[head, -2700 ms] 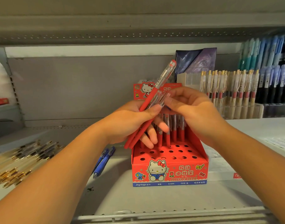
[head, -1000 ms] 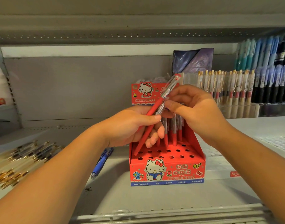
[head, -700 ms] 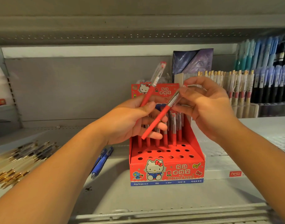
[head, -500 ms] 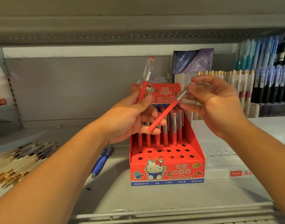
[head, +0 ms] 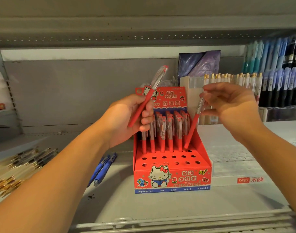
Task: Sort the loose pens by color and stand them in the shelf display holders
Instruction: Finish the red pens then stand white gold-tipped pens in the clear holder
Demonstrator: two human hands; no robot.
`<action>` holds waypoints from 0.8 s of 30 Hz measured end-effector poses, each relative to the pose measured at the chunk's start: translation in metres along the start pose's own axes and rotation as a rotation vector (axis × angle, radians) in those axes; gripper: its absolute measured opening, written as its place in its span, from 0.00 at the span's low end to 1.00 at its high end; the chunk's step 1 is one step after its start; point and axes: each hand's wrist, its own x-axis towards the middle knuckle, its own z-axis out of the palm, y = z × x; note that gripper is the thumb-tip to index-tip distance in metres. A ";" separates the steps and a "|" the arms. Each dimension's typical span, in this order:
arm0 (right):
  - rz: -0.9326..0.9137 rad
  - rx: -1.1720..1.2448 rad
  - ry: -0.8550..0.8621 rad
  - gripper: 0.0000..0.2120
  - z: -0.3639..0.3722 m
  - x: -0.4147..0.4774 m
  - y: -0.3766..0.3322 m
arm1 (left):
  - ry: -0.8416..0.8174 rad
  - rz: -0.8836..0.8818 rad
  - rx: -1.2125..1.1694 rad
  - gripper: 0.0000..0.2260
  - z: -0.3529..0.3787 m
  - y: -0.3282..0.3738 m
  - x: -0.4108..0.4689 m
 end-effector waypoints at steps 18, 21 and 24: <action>0.001 -0.384 -0.290 0.14 0.005 -0.010 0.011 | -0.109 0.012 0.200 0.11 0.002 -0.003 -0.007; 0.006 -0.516 -0.362 0.09 0.007 -0.015 0.013 | -0.080 0.025 0.294 0.11 0.001 -0.003 -0.007; -0.061 -0.627 -0.340 0.08 0.007 -0.016 0.011 | -0.060 0.052 0.332 0.11 0.000 -0.003 -0.007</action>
